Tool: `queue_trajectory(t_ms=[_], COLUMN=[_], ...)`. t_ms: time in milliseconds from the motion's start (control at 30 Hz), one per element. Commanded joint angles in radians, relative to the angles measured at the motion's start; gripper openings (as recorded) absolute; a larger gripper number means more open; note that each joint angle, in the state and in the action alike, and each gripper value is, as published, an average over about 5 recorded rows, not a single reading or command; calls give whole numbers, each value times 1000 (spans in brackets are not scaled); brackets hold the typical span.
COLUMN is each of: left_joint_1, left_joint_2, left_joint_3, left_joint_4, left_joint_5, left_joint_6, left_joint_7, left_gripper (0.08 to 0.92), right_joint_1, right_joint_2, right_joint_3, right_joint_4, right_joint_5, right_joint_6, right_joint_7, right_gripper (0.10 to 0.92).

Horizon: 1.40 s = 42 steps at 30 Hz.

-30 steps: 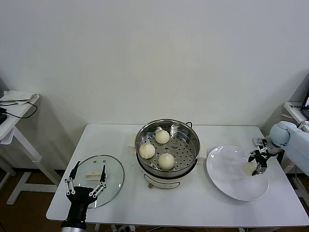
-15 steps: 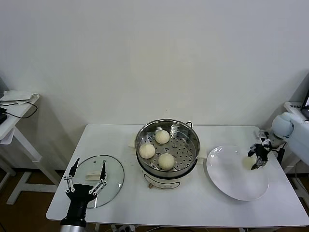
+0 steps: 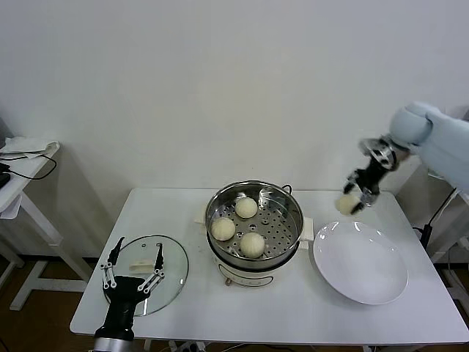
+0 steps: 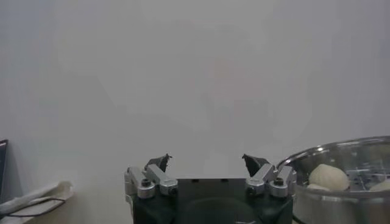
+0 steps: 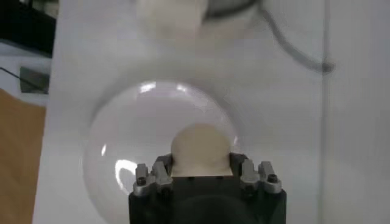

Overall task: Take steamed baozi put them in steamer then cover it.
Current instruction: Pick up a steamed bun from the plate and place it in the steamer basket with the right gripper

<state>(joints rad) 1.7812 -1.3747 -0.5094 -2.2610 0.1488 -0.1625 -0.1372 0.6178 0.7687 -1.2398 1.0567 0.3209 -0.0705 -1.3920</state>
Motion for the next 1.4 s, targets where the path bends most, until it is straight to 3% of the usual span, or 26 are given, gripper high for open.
queue_trajectory(t_ms=[33,467,1400], left_joint_1=[-7,-14,-7], left_joint_2=[2,6,5], left_joint_3=[3,2,-13], left_joint_4=[-10,-11,-10], left_joint_5=[0,-7,-7], left_joint_6=[7,8,1], left_joint_7=[-2,-7,-10], left_gripper=[823,823,823], right_joint_1=[263,166,1], right_joint_2=[219,370,378], right_joint_3=[-206,-278,-267], right_joint_4=[121,127,87], right_joint_5=[255,226,97], right_joint_6=[-74,-120,-130], right_joint_7=[20,171,212], right_gripper=[624,620,627])
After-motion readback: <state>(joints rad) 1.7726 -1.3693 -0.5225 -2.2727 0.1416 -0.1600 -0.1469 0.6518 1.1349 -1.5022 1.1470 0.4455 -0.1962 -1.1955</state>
